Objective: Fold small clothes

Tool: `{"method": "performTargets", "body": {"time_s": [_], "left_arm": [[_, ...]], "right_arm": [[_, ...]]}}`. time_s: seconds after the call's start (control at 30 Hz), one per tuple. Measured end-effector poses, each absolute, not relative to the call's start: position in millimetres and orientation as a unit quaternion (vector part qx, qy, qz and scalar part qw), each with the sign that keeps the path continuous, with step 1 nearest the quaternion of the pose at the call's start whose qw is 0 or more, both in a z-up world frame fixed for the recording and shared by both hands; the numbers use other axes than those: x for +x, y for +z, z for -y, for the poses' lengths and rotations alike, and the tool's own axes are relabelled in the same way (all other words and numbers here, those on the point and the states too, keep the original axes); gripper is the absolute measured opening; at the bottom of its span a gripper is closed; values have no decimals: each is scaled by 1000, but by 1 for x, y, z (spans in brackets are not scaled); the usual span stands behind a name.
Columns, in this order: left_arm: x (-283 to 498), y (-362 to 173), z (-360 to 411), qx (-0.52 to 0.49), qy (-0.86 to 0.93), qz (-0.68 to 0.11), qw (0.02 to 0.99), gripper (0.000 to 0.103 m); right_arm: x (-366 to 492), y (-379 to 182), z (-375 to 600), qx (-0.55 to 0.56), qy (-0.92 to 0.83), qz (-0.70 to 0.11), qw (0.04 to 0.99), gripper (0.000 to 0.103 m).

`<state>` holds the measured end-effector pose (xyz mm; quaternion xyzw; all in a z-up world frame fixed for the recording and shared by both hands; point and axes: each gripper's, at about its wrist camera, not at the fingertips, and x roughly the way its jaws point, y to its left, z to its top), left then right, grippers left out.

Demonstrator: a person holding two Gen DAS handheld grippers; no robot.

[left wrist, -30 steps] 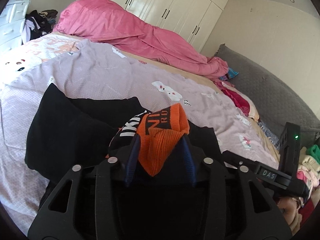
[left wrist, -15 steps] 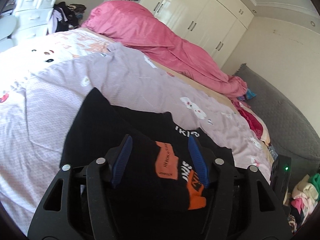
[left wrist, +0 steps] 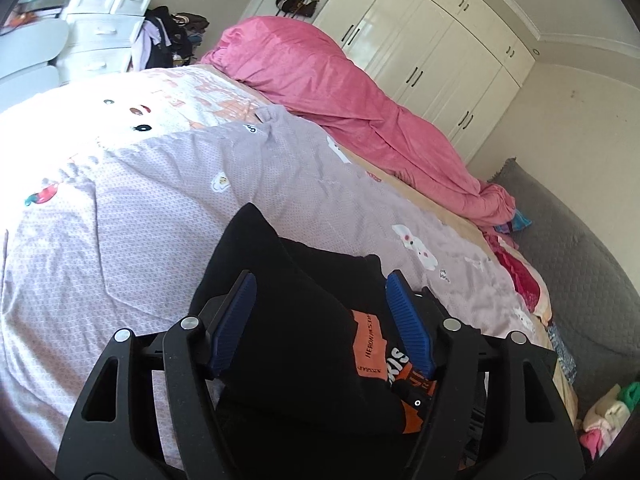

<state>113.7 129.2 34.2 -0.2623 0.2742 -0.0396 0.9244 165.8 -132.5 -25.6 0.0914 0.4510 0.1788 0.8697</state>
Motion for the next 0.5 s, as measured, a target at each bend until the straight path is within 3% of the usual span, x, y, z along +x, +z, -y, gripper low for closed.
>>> {"method": "performTargets", "body": {"time_s": [0.1,0.5], "left_arm": [[112,35,-133,-269,-39,-271,923,60],[106,38,-145,-287,-33,-260,921,60]], "right_arm": [[164,-15,129,75,183,-436,878,10],[166,61,140,67,235,-356,902,9]]}}
